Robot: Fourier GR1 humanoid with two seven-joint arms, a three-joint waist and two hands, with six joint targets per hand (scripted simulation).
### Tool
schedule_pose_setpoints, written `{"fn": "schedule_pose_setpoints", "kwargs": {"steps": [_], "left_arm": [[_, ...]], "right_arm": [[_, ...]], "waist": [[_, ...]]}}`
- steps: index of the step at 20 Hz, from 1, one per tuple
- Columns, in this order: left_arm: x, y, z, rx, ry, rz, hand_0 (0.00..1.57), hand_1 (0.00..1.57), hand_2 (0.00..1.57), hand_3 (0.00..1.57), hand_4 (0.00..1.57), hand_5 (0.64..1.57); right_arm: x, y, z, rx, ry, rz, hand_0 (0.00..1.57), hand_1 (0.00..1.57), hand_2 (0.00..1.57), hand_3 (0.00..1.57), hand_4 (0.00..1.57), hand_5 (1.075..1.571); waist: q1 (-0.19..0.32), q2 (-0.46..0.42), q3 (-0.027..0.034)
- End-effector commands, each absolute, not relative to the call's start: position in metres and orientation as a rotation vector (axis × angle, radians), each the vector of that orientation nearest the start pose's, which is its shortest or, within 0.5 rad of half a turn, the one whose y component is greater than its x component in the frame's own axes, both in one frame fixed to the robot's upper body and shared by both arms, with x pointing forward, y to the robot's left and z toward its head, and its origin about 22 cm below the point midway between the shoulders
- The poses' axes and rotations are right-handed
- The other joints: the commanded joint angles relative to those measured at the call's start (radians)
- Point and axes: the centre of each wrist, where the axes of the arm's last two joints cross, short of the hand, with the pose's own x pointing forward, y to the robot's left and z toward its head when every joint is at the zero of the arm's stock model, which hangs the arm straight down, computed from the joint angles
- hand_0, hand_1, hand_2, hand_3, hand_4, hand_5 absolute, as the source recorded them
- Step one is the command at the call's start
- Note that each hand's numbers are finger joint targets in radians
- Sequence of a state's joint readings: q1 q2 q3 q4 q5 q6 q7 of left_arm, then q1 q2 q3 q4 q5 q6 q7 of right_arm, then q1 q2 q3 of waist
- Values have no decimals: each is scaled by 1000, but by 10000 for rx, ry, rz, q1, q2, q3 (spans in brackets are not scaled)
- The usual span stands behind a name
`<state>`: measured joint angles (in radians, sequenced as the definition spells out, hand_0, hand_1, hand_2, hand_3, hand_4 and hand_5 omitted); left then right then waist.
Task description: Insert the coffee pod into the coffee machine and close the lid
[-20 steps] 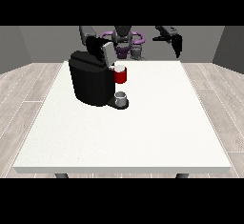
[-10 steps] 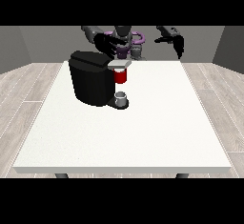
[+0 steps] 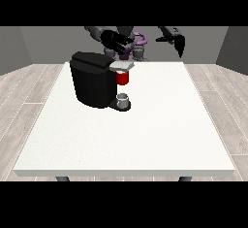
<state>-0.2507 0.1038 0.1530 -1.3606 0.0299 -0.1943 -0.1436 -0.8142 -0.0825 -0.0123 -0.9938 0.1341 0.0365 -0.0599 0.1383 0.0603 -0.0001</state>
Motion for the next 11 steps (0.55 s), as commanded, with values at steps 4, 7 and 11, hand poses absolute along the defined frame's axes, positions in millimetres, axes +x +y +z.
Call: {"fn": "schedule_pose_setpoints", "kwargs": {"steps": [4,7,11], "left_arm": [[296,270,1,-636,-17695,-965,0,0,0,0,192,1571],[278,249,-26,-786,-16589,-1008,0,0,0,0,192,1571],[286,268,-9,-389,-15963,-551,0,0,0,0,192,1571]], "right_arm": [[384,-124,87,2067,-18832,4903,0,0,0,0,259,1571],[352,-123,43,2573,-17709,3503,0,0,0,0,269,1571],[325,-141,9,2795,-16733,2622,0,0,0,0,157,1571]], "waist": [[-721,-254,-1],[-441,-1409,3],[-1255,-1937,5]]}}
